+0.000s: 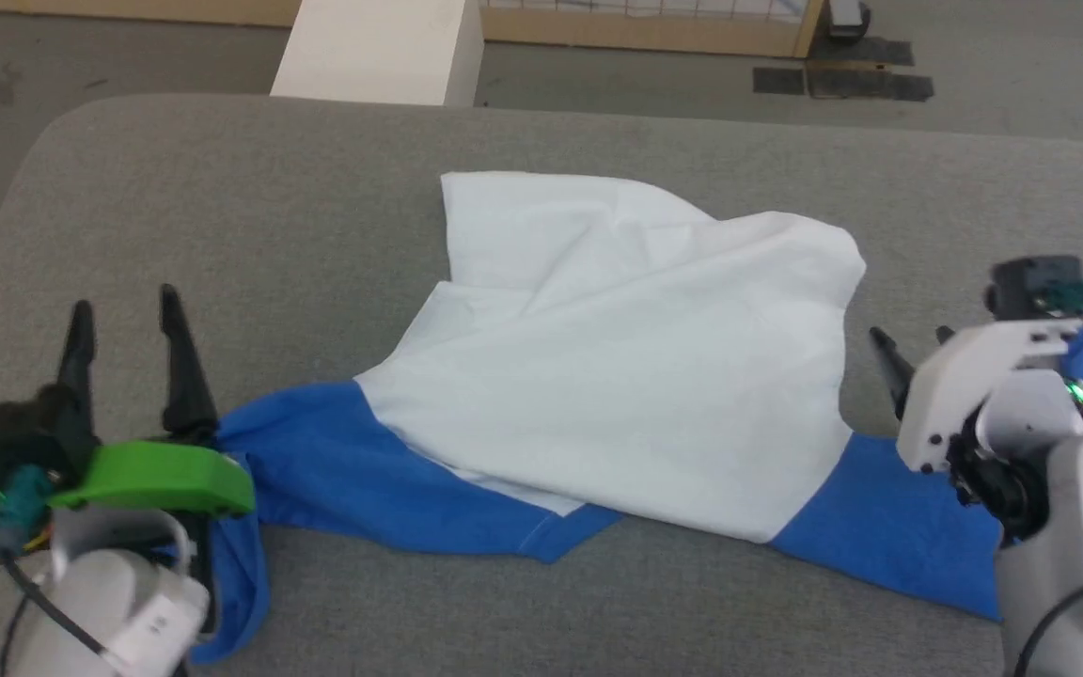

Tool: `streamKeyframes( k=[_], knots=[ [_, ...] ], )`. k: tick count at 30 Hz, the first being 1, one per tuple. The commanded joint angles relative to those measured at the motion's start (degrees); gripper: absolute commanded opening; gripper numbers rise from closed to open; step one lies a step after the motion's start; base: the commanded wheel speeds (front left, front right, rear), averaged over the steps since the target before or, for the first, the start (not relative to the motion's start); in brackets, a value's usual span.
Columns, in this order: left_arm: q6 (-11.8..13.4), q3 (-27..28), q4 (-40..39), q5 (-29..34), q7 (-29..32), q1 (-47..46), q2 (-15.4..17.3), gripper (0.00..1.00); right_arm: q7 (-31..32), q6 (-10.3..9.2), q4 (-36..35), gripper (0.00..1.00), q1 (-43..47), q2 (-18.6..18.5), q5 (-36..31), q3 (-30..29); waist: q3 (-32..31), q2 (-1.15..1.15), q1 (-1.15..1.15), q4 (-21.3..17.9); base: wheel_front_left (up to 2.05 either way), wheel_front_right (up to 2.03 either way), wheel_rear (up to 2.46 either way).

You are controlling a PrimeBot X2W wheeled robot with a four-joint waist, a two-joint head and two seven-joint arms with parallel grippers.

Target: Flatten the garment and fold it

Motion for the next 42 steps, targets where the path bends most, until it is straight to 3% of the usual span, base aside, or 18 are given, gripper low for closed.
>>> streamKeyframes(
  k=[1, 9, 19, 20, 21, 31, 40, 41, 42],
  knots=[
    [-0.4, -1.1, 0.2, 1.6, -2.6, 0.9, -1.2, 1.00, 2.2, -0.08, 2.1, 1.00, -2.7, -1.0, -1.3, 1.2, 2.1, 0.00, 0.00, 2.1, 0.00, 0.00, 0.00],
    [-1.5, -3.6, 0.3, 5.3, -5.7, -1.3, -7.5, 1.00, 6.4, -0.08, 12.4, 1.00, -14.5, -5.1, -8.6, 3.3, 8.3, 0.00, 0.00, 6.9, 0.00, 0.00, 0.00],
    [-3.9, -2.4, 0.1, 8.4, -5.8, -1.9, -13.1, 1.00, 10.0, -0.08, 21.1, 1.00, -17.8, -7.8, -7.3, 9.2, 12.0, 0.00, 0.00, 9.8, 0.00, 0.00, 0.00],
    [-4.2, -2.3, 0.1, 8.6, -5.8, -2.0, -13.5, 1.00, 10.3, -0.08, 21.3, 0.33, -18.0, -8.2, -7.1, 9.1, 12.0, 0.00, 0.00, 10.0, 0.00, 0.00, 0.00],
    [-4.5, -2.1, 0.1, 8.8, -5.8, -2.1, -13.8, 1.00, 10.4, -0.08, 21.3, 0.00, -18.4, -8.7, -6.8, 9.3, 12.2, 0.00, 0.00, 10.3, 0.00, 0.00, 0.00],
    [-7.7, -2.2, -0.4, 10.8, -5.8, -4.0, -16.7, 1.00, 6.2, -0.08, 19.3, 0.00, -31.2, -13.7, -7.4, 8.5, 15.4, 0.00, 0.00, 13.9, 0.00, 0.00, 0.00],
    [-8.5, -3.1, -0.3, 11.0, -5.8, -5.0, -17.8, 1.00, -0.6, -0.08, 22.8, 0.02, -40.1, -16.5, -9.5, 12.6, 18.3, 0.00, 0.00, 16.9, 0.00, 0.00, 0.00],
    [-8.4, -3.0, -0.2, 10.9, -5.8, -4.9, -17.8, 1.00, -0.1, -0.08, 23.8, 0.42, -40.1, -16.4, -9.3, 12.3, 18.1, 0.00, 0.00, 16.9, 0.00, 0.00, 0.00],
    [-8.3, -2.9, 0.0, 10.9, -5.8, -4.7, -17.9, 1.00, -0.1, -0.08, 24.6, 1.00, -40.1, -16.3, -9.3, 12.5, 17.8, 0.00, 0.00, 16.8, 0.00, 0.00, 0.00]
  ],
)
